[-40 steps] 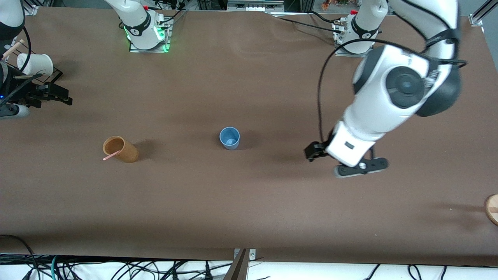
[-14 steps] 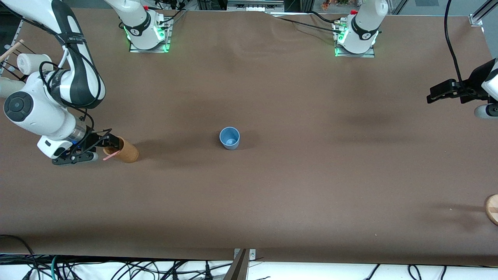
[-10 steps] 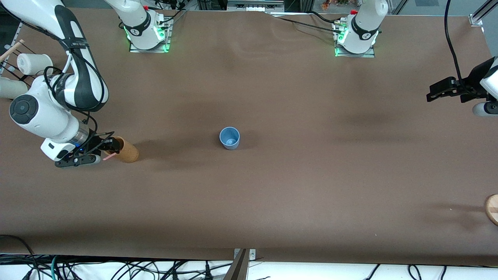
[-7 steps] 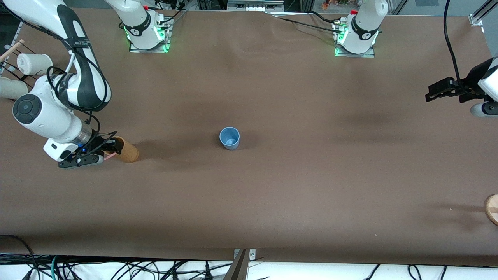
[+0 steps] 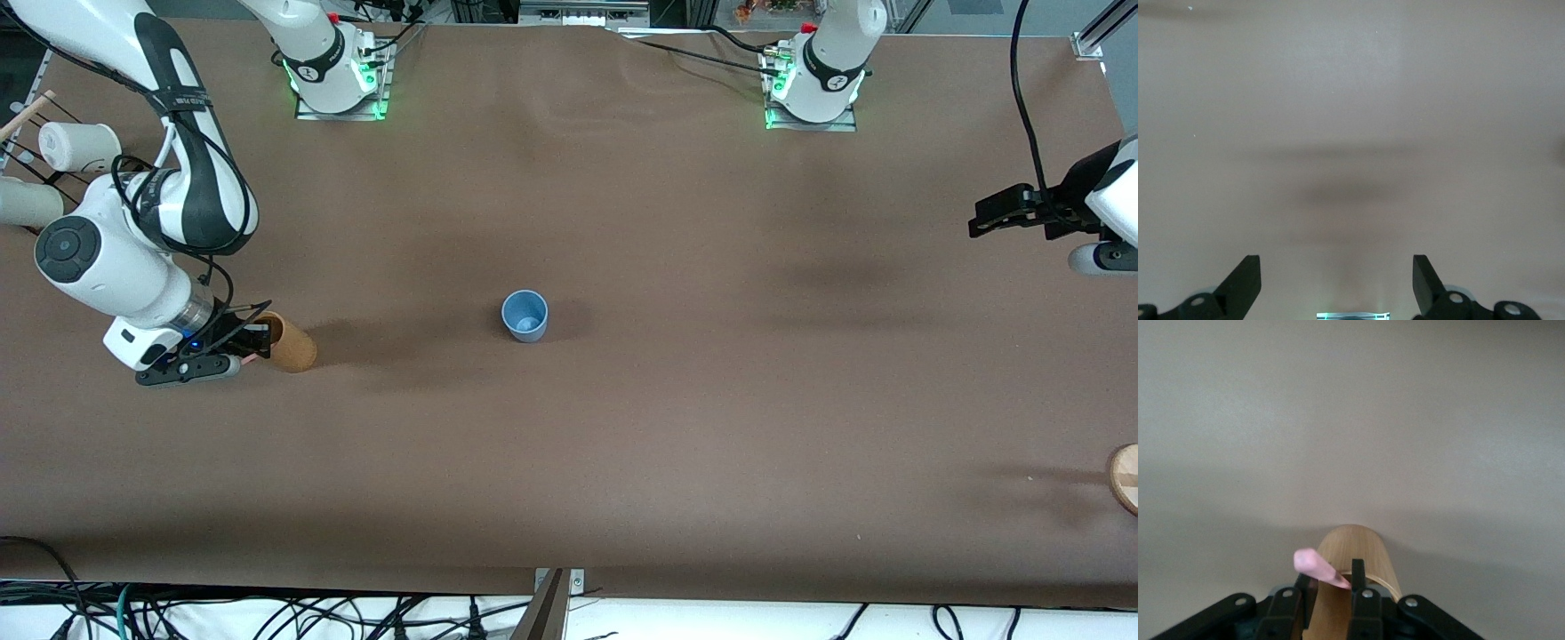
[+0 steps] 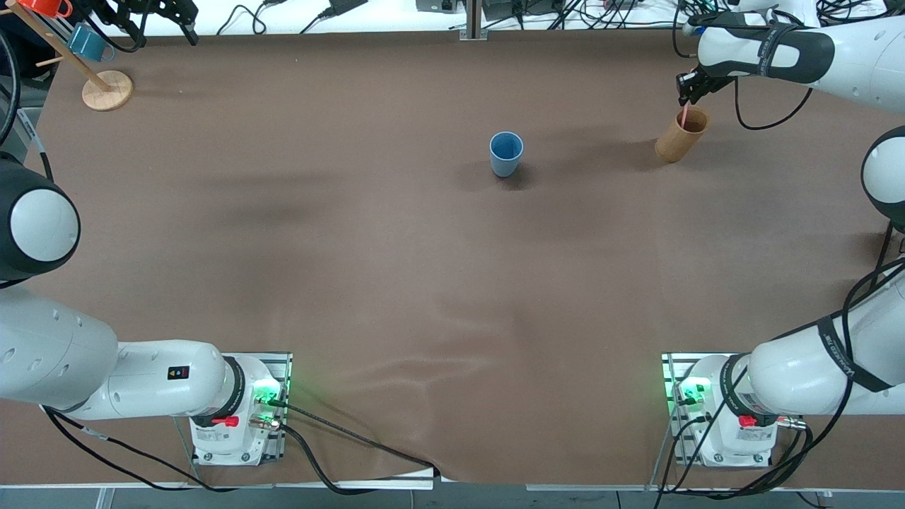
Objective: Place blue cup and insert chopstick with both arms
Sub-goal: 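Reach the right gripper to the pink chopstick in the bamboo cup, then grasp the pink chopstick and lift it out with the right gripper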
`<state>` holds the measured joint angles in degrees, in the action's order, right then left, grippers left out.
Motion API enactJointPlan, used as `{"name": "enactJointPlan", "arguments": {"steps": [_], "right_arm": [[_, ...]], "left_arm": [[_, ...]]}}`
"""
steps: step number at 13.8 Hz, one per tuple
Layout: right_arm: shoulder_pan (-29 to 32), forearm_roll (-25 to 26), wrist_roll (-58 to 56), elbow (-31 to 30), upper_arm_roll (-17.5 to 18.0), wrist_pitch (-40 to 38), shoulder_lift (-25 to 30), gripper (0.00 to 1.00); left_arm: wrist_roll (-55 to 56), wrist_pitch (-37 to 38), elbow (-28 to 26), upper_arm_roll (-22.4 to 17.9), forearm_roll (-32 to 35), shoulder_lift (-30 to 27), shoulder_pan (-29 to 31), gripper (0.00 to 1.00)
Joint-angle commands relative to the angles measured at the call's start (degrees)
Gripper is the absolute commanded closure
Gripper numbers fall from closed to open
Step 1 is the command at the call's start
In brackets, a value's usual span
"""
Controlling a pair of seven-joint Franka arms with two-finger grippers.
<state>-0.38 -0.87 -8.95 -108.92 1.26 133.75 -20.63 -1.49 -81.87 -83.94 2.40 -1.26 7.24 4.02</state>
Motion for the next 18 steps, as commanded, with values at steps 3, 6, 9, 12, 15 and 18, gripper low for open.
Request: {"name": "enactJointPlan", "arguments": {"steps": [3, 6, 9, 12, 15, 18], "right_arm": [[-0.06, -0.8, -0.72, 0.55, 0.06, 0.02, 0.5, 1.0], [-0.06, -0.88, -0.55, 1.69, 0.15, -1.29, 2.6, 1.0], [-0.15, -0.97, 0.59, 5.45, 1.46, -10.14, 7.16, 1.0], [-0.23, -0.8, 5.85, 12.83, 4.61, -20.26, 9.55, 1.0], [-0.85, 0.08, 19.79, 16.8, 10.32, -23.71, 9.46, 1.0], [-6.89, 2.8, 34.65, 16.9, 12.54, -22.49, 7.72, 1.0]], "left_arm": [[-1.06, 0.48, 1.85, 0.06, 0.64, 0.93, -0.15, 0.0], [-1.06, 0.48, 1.85, 0.06, 0.64, 0.93, -0.33, 0.0], [-1.14, 0.48, 1.85, 0.06, 0.64, 0.93, -0.15, 0.0], [-1.14, 0.48, 1.85, 0.06, 0.64, 0.93, -0.15, 0.0], [-1.14, 0.48, 1.85, 0.06, 0.55, 0.93, -0.15, 0.0], [-1.14, 0.48, 1.85, 0.06, 0.46, 0.93, -0.15, 0.0]]}}
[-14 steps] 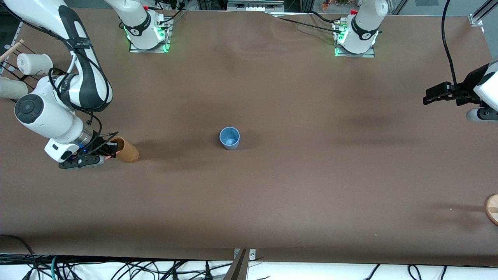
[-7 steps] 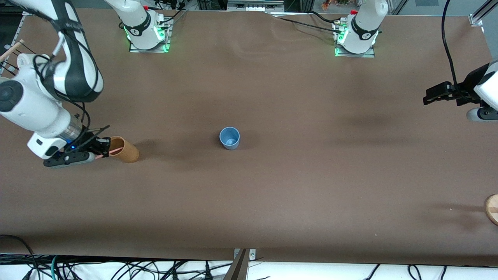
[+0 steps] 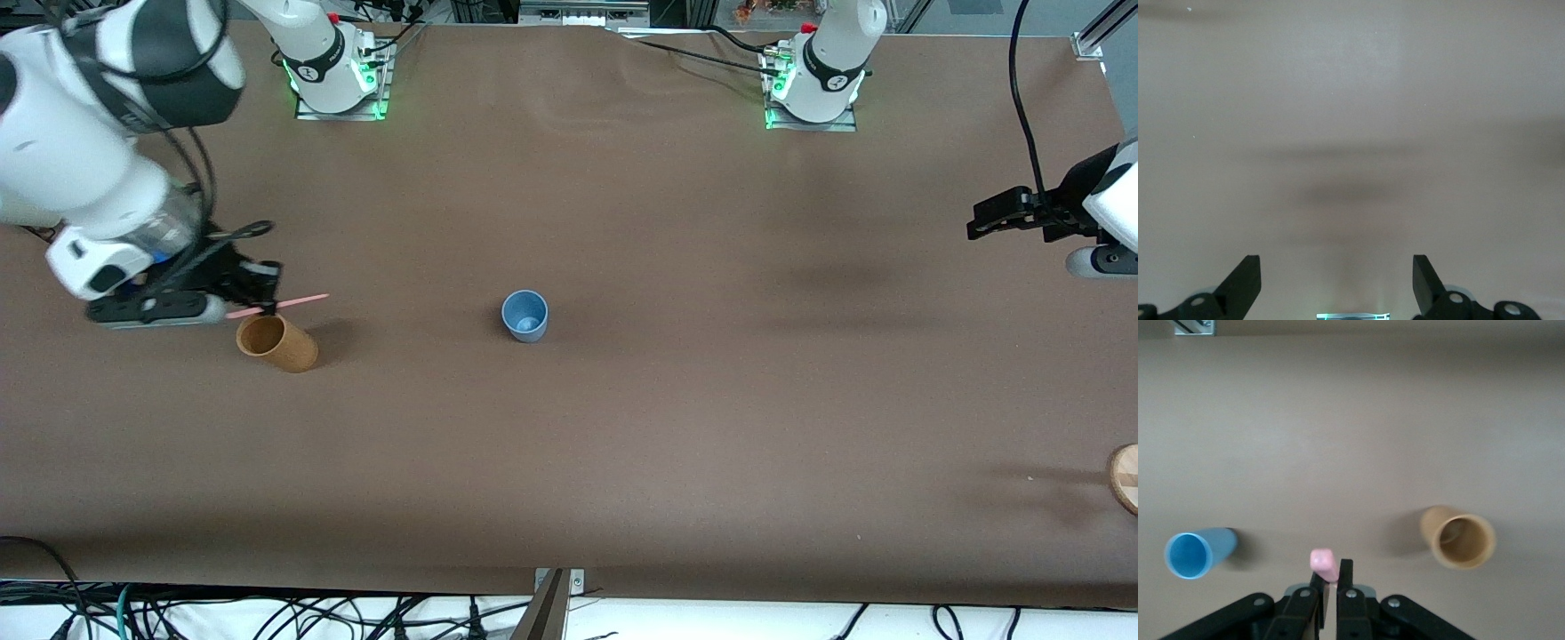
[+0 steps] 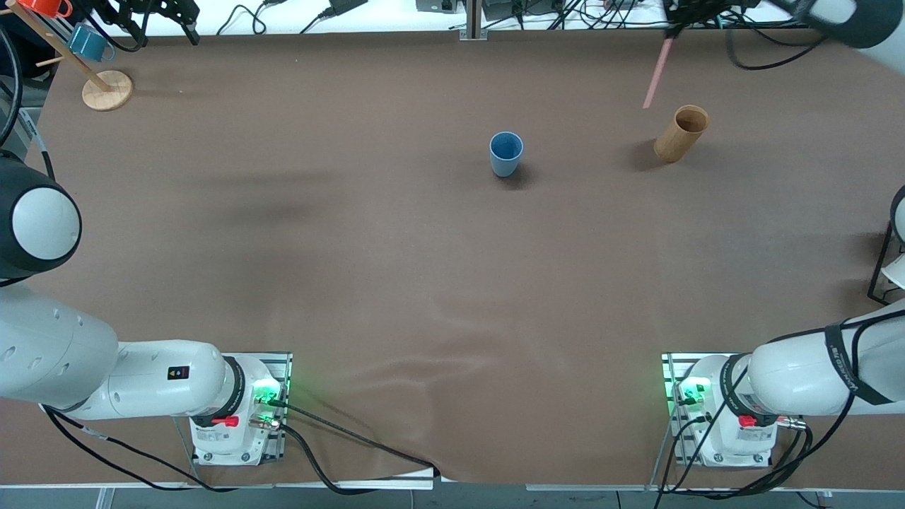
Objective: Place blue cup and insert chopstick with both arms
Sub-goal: 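Grasp the pink chopstick and lift it out with the right gripper, then insert the pink chopstick into the blue cup with the right gripper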
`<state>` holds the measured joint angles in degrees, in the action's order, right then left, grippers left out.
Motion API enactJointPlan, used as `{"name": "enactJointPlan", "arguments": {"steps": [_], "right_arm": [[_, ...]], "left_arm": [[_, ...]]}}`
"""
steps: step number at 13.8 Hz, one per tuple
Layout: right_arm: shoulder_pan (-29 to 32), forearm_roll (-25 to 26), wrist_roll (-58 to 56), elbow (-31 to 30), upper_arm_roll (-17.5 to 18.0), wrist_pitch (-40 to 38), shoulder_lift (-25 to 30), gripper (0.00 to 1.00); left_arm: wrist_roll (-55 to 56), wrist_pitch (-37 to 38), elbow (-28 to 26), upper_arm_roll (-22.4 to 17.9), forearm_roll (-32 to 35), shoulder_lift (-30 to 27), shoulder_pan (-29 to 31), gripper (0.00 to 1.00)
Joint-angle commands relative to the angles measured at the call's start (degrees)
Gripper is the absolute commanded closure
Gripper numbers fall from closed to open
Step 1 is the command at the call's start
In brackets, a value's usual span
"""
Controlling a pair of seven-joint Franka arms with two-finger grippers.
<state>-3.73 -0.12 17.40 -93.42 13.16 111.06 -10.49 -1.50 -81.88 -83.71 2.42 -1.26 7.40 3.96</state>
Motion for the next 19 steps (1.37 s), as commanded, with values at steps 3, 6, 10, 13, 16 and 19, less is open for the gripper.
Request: {"name": "enactJointPlan", "arguments": {"steps": [3, 6, 10, 13, 16, 19], "right_arm": [[-10.66, 3.81, 22.02, 1.49, 0.64, 4.85, -5.5, 1.0], [-15.86, 7.22, 33.72, 2.97, 0.64, 7.16, -7.69, 1.0], [-19.55, 11.02, 40.16, 3.77, 0.64, 10.84, -11.65, 1.0], [-20.53, 13.65, 40.34, 3.77, 0.64, 13.66, -13.5, 1.0], [-22.9, 18.92, 41.91, 4.12, 0.55, 14.8, -15.96, 1.0], [-24.39, 22.16, 45.18, 4.12, 0.64, 15.16, -17.28, 0.9]], "left_arm": [[-1.14, 0.5, 1.62, 0.04, 0.47, 0.77, -0.09, 0.0], [-1.14, 0.5, 1.62, 0.04, 0.47, 0.77, -0.18, 0.0], [-1.14, 0.5, 1.62, 0.04, 0.47, 0.77, -0.18, 0.0], [-1.14, 0.5, 1.62, 0.04, 0.47, 0.77, -0.18, 0.0], [-1.14, 0.5, 1.62, 0.04, 0.47, 0.77, -0.09, 0.0], [-1.14, 0.5, 1.62, 0.04, 0.47, 0.77, -0.09, 0.0]]}}
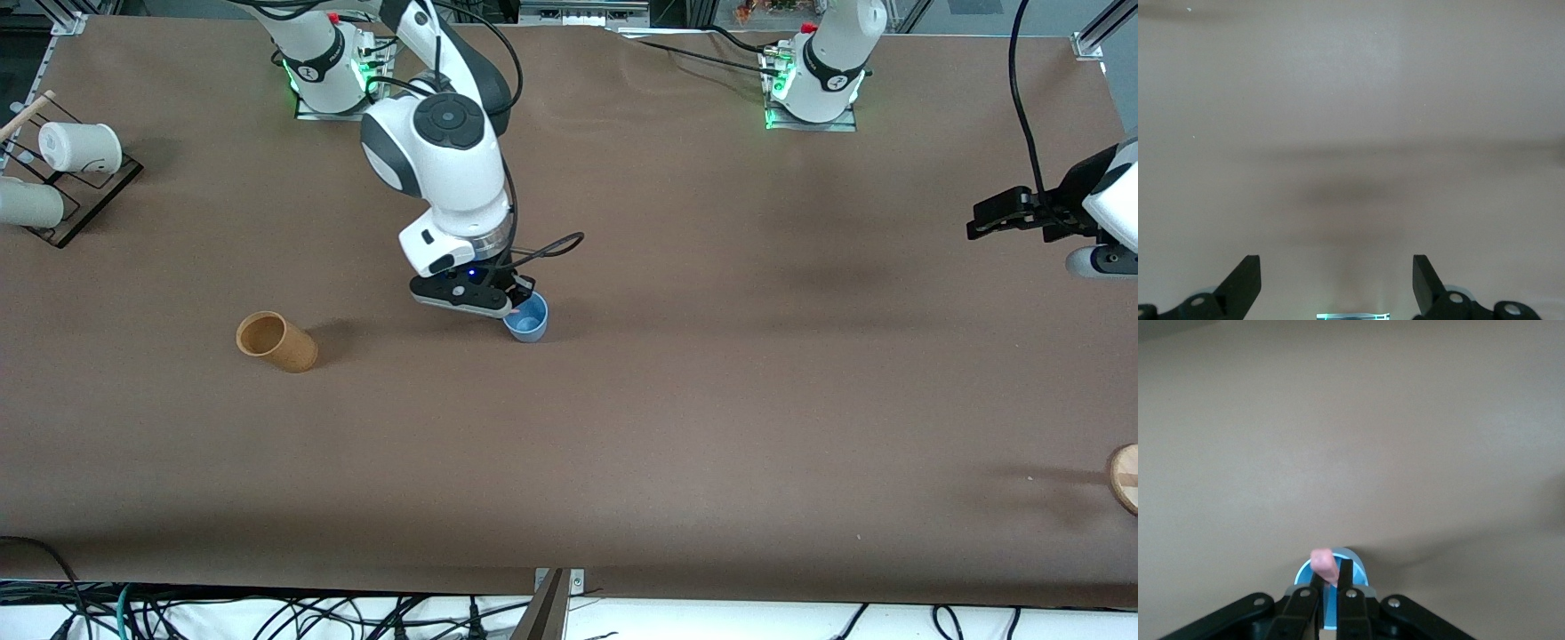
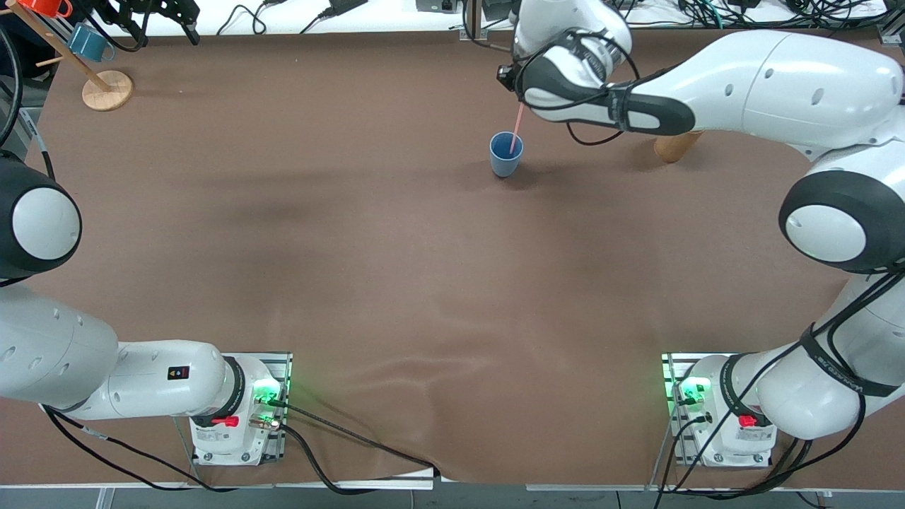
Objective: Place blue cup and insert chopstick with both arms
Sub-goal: 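Insert the pink chopstick into the blue cup with the right gripper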
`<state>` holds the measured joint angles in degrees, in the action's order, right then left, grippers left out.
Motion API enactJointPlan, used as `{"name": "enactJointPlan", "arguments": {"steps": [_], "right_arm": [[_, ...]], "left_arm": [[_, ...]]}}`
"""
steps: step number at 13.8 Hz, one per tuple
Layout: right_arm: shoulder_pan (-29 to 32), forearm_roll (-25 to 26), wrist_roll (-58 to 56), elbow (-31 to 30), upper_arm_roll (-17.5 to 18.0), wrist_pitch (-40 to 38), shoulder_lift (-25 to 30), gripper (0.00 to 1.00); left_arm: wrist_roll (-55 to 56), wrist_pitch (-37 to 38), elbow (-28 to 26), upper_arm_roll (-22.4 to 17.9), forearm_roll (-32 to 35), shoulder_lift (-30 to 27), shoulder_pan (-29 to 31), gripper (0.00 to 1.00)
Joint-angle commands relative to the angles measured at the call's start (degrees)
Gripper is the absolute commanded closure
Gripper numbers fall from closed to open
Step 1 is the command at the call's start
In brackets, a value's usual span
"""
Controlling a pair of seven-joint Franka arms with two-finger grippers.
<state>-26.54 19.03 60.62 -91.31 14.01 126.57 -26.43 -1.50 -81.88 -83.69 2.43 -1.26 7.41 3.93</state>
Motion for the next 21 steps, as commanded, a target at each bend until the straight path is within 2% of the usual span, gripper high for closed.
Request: {"name": "enactJointPlan", "arguments": {"steps": [1, 2, 6, 8, 10, 13, 14, 18, 20, 21], "right_arm": [[-2.11, 4.08, 2.39, 2.01, -0.21, -0.36, -2.04, 0.12], [-2.46, 4.52, 2.22, 2.01, -0.29, -0.36, -2.14, 0.0], [-1.67, 3.3, 0.73, 3.68, -0.56, -0.97, -1.53, 0.0], [-0.8, 2.25, -1.02, 3.68, -0.73, -3.6, 0.48, 0.0], [1.57, -2.12, -7.15, 4.21, -0.91, -5.1, 1.2, 0.0], [6.31, -10.91, -19.97, 5.35, -1.61, -12.02, 4.44, 0.0], [7.37, -13.03, -23.58, 5.35, -3.01, -13.88, 6.11, 0.0], [7.91, -23.31, -45.98, 7.28, -14.86, -24.42, 10.33, 0.0], [9.91, -24.38, -52.94, 7.11, -18.38, -28.72, 12.88, 0.0], [11.75, -23.78, -57.67, 7.02, -18.66, -31.36, 14.54, 0.0]], "left_arm": [[-1.14, 0.49, 1.6, 0.03, 0.47, 0.76, -0.06, 0.0], [-1.14, 0.49, 1.6, 0.03, 0.47, 0.76, -0.06, 0.0], [-1.14, 0.49, 1.6, 0.03, 0.47, 0.76, -0.15, 0.0], [-1.14, 0.49, 1.6, 0.03, 0.47, 0.76, -0.06, 0.0], [-1.14, 0.49, 1.6, 0.03, 0.47, 0.76, -0.15, 0.0], [-1.14, 0.49, 1.6, 0.03, 0.47, 0.76, -0.15, 0.0], [-1.14, 0.49, 1.6, 0.03, 0.47, 0.76, -0.15, 0.0], [-1.14, 0.49, 1.51, 0.03, 0.47, 0.76, -0.15, 0.0], [-1.14, 0.49, 1.6, 0.03, 0.47, 0.76, -0.15, 0.0], [-1.14, 0.49, 1.51, 0.03, 0.47, 0.76, -0.15, 0.0]]}}
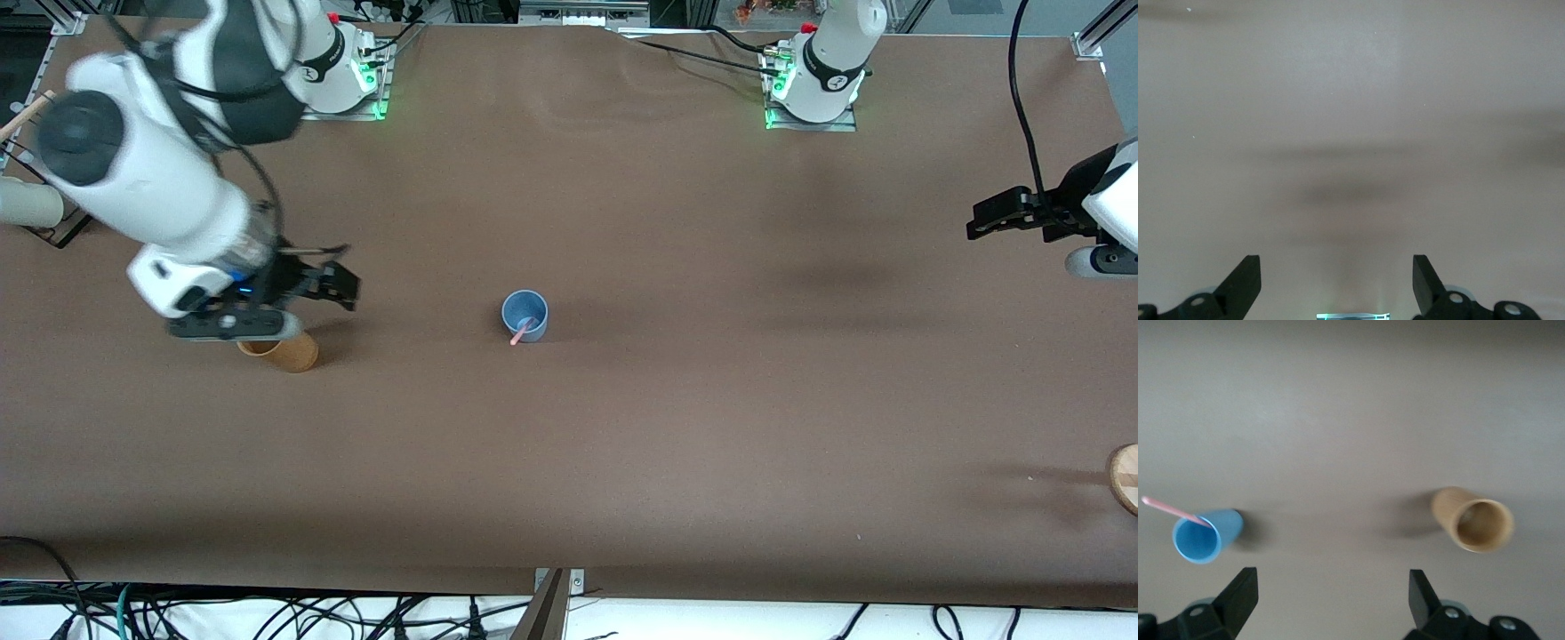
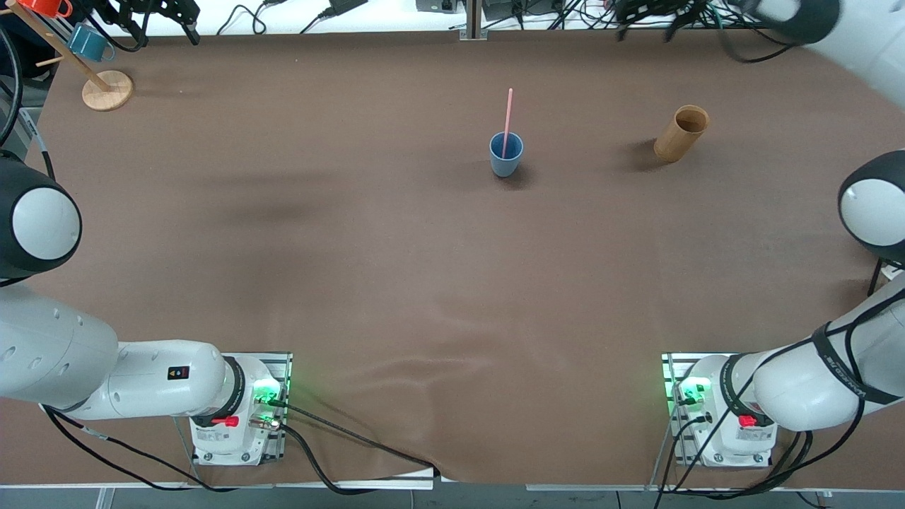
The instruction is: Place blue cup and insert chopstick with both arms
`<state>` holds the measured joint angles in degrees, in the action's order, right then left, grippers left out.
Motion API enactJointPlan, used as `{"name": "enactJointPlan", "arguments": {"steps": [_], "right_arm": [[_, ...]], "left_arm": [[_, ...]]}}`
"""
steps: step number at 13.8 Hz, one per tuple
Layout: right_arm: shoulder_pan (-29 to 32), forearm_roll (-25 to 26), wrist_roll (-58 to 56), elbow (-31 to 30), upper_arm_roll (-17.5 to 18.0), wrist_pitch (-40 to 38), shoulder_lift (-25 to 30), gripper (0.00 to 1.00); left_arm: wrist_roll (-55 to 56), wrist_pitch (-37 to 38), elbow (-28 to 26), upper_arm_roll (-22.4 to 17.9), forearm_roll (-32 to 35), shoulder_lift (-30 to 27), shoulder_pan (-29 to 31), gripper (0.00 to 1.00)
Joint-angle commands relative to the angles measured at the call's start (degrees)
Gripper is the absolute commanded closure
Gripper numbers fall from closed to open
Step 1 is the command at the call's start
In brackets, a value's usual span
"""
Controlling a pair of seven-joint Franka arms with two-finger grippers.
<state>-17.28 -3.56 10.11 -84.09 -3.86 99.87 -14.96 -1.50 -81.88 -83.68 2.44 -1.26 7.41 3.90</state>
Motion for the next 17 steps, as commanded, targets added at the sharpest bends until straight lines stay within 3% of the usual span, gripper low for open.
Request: {"name": "enactJointPlan", "arguments": {"steps": [1, 5, 7, 17], "right_arm": [[4.43, -0.93, -12.34, -1.24, -0.89, -5.99, 5.18, 0.0], [12.78, -0.49, -17.31, -8.53, 0.87, -7.15, 10.99, 0.0], [13.86, 1.08, -16.79, -13.26, 1.57, -6.63, 15.11, 0.0], [14.73, 4.43, -16.08, -15.14, 1.49, -6.54, 17.69, 0.0]], "left_arm": [[-1.14, 0.49, 1.59, 0.02, 0.47, 0.76, -0.21, 0.0], [-1.14, 0.49, 1.59, 0.02, 0.47, 0.76, -0.12, 0.0], [-1.14, 0.49, 1.59, 0.02, 0.47, 0.76, -0.12, 0.0], [-1.14, 0.49, 1.59, 0.02, 0.47, 0.76, -0.12, 0.0]]}}
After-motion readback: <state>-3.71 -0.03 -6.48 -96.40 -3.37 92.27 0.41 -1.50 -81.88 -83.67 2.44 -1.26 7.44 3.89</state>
